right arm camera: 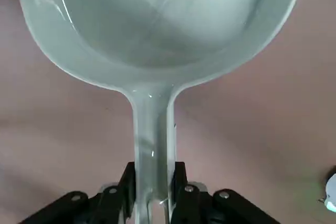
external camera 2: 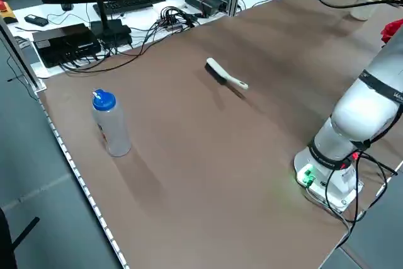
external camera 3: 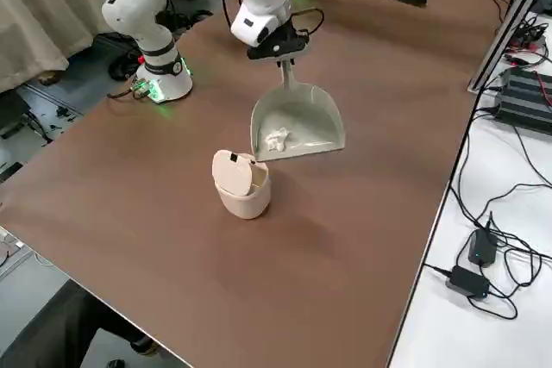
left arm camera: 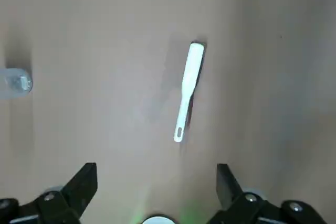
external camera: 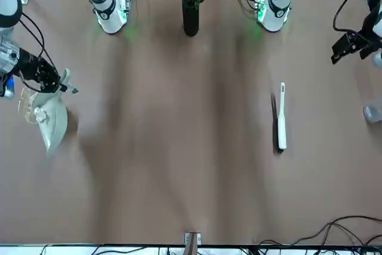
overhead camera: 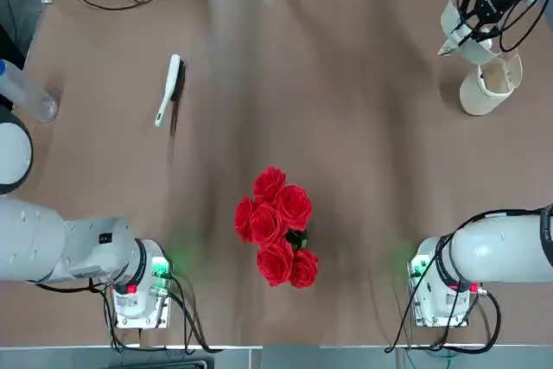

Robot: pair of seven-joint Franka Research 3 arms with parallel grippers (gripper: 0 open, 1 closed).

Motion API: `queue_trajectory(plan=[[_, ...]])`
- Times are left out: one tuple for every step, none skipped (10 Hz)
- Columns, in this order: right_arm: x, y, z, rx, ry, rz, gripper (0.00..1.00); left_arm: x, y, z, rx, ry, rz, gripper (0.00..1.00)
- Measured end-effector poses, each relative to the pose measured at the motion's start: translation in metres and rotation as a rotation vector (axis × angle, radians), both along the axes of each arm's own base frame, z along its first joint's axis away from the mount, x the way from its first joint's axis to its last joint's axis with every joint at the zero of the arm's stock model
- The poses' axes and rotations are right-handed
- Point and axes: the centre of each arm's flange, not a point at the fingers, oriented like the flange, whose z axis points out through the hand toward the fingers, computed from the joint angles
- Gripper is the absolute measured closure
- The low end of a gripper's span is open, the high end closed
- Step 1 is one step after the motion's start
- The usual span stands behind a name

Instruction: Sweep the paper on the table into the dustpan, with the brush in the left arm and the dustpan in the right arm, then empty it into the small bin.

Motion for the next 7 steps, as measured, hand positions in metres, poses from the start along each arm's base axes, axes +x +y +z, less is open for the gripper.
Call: queue_trajectory(plan=[[-0.004, -0.003, -0.002, 0.004, 0.003, 0.000, 0.67, 0.000, -0.002, 0.000, 0.004, -0.001, -0.003, 0.00], [-0.008, -0.005, -0.002, 0.008, 0.002, -0.002, 0.67, 0.000, 0.002, 0.001, 0.004, -0.003, 0.002, 0.00], [-0.013, -0.006, -0.002, 0.013, -0.001, 0.001, 0.67, 0.000, 0.009, 0.003, 0.004, -0.007, 0.014, 0.00], [-0.018, -0.007, -0.002, 0.018, -0.004, 0.003, 0.67, 0.000, 0.019, 0.006, -0.001, -0.013, 0.032, 0.00], [-0.023, -0.008, -0.001, 0.023, -0.006, 0.000, 0.67, 0.000, 0.027, 0.009, -0.005, -0.020, 0.048, 0.00], [-0.027, -0.014, 0.000, 0.027, -0.013, -0.001, 0.67, 0.000, 0.031, 0.012, -0.006, -0.024, 0.054, 0.00], [-0.032, -0.021, 0.000, 0.030, -0.022, 0.004, 0.67, 0.000, 0.030, 0.014, -0.006, -0.028, 0.054, 0.00]])
